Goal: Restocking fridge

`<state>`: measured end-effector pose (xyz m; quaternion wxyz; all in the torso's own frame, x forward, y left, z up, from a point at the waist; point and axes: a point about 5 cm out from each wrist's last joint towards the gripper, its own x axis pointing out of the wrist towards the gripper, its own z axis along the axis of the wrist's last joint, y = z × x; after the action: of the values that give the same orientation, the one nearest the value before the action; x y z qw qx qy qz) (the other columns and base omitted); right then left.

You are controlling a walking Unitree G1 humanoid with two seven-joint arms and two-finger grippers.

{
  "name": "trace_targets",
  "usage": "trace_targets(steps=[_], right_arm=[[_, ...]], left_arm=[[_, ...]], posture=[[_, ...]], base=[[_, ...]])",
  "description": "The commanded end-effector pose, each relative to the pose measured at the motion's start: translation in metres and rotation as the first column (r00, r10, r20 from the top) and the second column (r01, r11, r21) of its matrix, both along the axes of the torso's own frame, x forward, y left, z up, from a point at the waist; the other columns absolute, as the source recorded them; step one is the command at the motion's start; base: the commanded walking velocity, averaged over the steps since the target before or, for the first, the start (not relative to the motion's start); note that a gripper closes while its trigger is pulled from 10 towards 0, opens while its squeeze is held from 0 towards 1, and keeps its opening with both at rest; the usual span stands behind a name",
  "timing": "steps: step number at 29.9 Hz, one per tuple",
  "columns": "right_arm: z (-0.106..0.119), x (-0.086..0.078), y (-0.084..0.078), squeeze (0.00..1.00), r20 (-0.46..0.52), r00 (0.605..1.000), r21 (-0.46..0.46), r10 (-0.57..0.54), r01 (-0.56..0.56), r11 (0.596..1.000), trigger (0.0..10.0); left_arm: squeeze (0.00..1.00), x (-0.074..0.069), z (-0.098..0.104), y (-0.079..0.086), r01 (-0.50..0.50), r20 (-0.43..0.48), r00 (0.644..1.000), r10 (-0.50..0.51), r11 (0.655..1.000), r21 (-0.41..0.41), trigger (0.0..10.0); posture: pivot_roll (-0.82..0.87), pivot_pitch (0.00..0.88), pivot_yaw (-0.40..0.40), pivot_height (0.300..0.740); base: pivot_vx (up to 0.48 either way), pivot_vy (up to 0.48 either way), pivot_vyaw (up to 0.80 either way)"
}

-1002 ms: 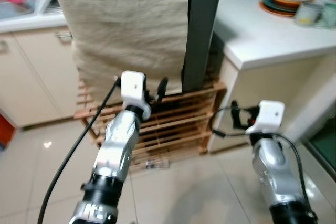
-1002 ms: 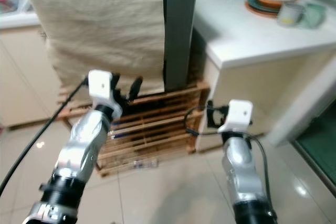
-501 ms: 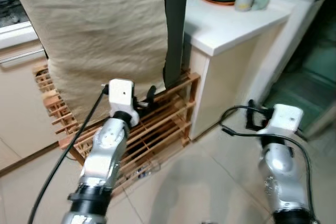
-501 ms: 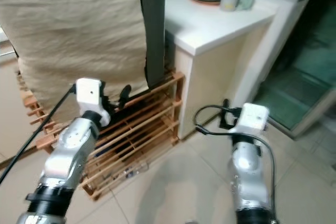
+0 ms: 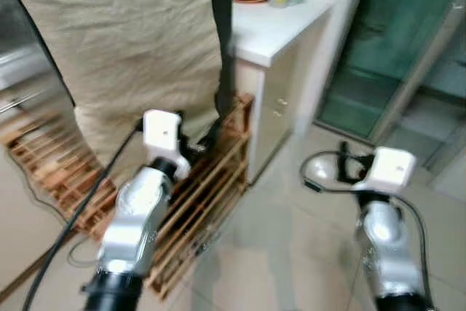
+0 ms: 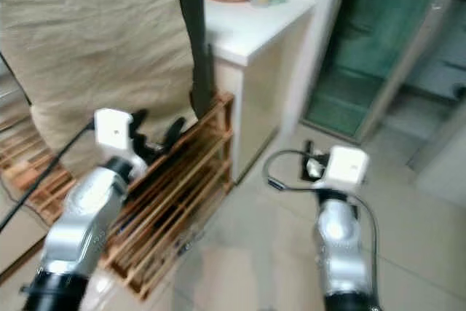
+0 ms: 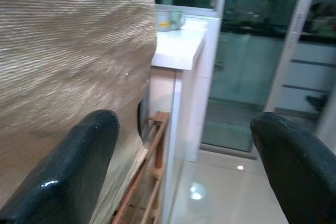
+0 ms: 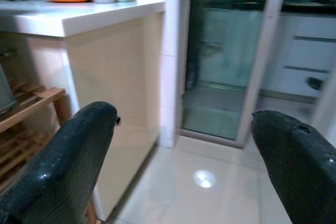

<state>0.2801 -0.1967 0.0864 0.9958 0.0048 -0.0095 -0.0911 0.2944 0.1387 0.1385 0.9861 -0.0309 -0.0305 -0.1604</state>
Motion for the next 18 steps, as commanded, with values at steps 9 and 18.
trace_targets(steps=[9,18], right_arm=[[-0.002,0.001,-0.006,0.0,-0.006,1.0,-0.018,0.007,-0.007,1.0,10.0],[-0.005,0.001,-0.001,0.0,-0.015,0.999,-0.016,0.041,-0.041,0.999,10.0]], left_arm=[[0.0,-0.01,0.007,-0.018,0.141,0.056,0.988,-0.142,0.99,0.025,10.0],[0.0,-0.028,-0.005,-0.006,0.244,0.005,0.97,-0.245,0.968,0.053,10.0]], posture=[[-0.12,0.0,0.031,0.74],[-0.11,0.0,0.026,0.74]], base=[[-0.281,0.392,0.0],[-0.033,0.042,0.0]])
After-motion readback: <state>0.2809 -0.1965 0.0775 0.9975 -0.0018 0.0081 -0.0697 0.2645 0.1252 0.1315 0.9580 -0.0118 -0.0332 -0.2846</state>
